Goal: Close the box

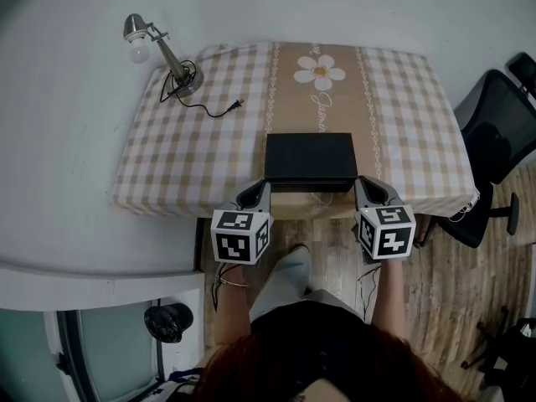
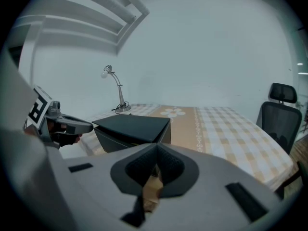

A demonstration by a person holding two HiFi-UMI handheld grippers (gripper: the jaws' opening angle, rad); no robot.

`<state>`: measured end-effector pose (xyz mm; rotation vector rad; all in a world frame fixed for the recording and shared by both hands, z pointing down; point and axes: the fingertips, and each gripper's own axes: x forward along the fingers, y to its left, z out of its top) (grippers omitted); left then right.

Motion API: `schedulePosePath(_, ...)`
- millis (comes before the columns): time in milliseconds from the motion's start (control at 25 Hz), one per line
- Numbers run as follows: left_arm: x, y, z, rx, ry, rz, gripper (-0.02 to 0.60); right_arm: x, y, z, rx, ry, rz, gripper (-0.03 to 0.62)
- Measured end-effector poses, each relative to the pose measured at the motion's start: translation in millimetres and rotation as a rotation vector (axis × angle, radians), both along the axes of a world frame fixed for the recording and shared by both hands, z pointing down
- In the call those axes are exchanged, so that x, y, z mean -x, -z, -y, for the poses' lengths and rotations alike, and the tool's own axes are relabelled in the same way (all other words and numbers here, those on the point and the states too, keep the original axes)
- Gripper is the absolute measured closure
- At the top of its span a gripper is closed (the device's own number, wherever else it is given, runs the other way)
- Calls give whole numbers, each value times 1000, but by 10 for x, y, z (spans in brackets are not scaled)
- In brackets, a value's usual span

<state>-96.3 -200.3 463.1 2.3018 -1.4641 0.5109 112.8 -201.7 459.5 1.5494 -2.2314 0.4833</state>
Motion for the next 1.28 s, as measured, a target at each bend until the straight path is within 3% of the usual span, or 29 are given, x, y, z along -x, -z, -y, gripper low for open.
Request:
schedulePosePath(640, -20, -28, -67, 12, -15, -16, 552, 15, -80, -68, 19, -1, 3, 577)
schedulePosePath(1280, -75, 252, -329, -63, -22, -11, 552, 20, 163, -308, -55, -2, 39, 577)
